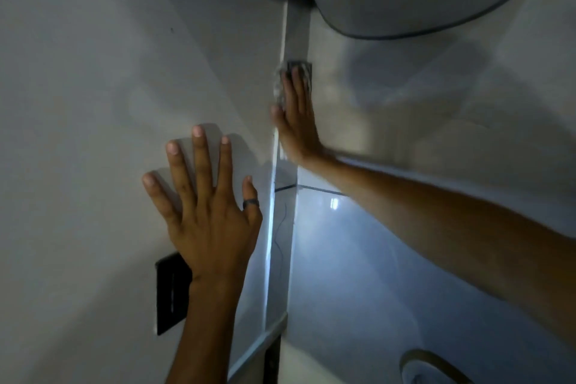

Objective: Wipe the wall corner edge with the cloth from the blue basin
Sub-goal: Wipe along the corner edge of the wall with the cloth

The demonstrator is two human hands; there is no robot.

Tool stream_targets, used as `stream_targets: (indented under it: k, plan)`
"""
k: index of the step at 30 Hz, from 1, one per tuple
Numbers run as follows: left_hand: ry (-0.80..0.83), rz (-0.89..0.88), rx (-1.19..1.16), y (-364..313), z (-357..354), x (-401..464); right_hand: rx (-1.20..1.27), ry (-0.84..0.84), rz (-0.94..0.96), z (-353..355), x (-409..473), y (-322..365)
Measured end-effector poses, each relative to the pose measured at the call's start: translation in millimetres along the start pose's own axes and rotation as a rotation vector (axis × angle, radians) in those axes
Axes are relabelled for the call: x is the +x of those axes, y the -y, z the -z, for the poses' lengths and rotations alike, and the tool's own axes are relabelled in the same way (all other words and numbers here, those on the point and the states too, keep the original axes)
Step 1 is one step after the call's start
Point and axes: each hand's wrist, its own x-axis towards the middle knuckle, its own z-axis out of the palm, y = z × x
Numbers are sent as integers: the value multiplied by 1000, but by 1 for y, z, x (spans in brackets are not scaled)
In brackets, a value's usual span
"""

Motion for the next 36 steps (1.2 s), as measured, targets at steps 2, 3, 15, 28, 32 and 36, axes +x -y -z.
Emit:
stream_targets:
  k: [2, 3, 15, 28, 32, 36]
  plan:
    - [26, 11, -28, -1, 3, 2, 5, 3, -1, 16, 37, 6]
    - [41, 16, -38, -2, 4, 4, 4, 14, -2, 20, 46, 10]
    - [134, -36, 4, -6, 15, 44, -77, 383, -30, -23, -172, -11]
    - [60, 19, -83, 3, 20, 32, -47, 170, -67, 39, 76, 16]
    - [70, 19, -74, 9, 24, 25, 38, 111, -121, 47, 121, 26]
    - [50, 13, -49, 17, 23, 9, 42, -3, -79, 42, 113, 32]
